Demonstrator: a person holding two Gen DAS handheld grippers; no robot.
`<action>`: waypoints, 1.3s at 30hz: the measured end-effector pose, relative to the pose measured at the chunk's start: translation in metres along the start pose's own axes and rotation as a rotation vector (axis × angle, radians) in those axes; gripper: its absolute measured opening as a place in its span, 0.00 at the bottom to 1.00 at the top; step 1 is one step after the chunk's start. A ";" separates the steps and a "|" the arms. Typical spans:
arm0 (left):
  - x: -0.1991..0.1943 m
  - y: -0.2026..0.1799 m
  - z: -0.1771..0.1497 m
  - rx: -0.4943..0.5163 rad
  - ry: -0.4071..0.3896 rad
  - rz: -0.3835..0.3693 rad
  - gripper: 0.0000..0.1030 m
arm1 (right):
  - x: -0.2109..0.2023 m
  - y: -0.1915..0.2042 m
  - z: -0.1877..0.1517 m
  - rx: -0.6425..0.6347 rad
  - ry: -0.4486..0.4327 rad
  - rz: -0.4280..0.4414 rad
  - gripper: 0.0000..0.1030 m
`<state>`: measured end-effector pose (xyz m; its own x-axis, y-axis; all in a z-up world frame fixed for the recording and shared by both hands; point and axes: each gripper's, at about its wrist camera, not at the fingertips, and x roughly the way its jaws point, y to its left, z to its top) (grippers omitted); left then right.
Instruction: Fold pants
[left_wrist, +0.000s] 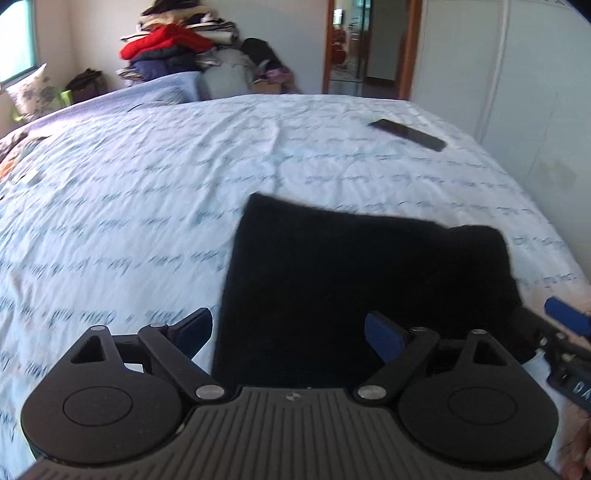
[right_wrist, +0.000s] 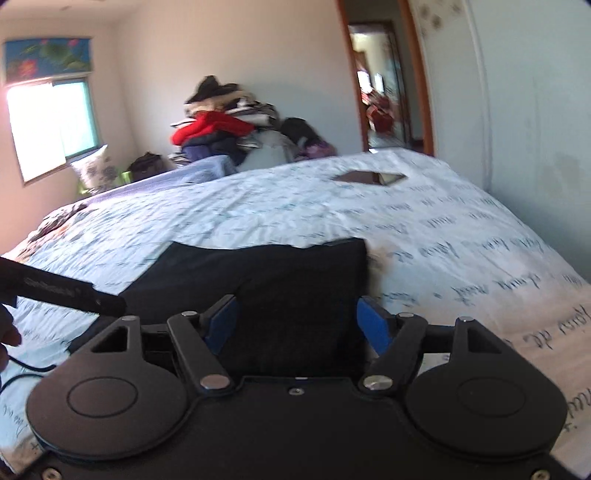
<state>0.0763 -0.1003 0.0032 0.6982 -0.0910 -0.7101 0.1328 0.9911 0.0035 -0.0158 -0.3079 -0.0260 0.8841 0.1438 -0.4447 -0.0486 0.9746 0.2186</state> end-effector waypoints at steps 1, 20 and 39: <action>0.003 -0.008 0.007 0.019 0.008 -0.008 0.89 | -0.003 -0.005 -0.001 0.010 -0.007 -0.009 0.70; 0.089 -0.149 0.061 0.488 0.013 -0.053 0.90 | 0.010 -0.018 -0.001 -0.013 0.060 0.108 0.51; 0.119 -0.067 0.104 0.233 0.165 -0.214 0.91 | 0.124 -0.083 0.038 0.374 0.149 0.427 0.49</action>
<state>0.2242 -0.1874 -0.0084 0.5165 -0.2588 -0.8162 0.4341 0.9008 -0.0109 0.1158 -0.3775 -0.0659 0.7460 0.5596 -0.3611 -0.1949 0.7019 0.6851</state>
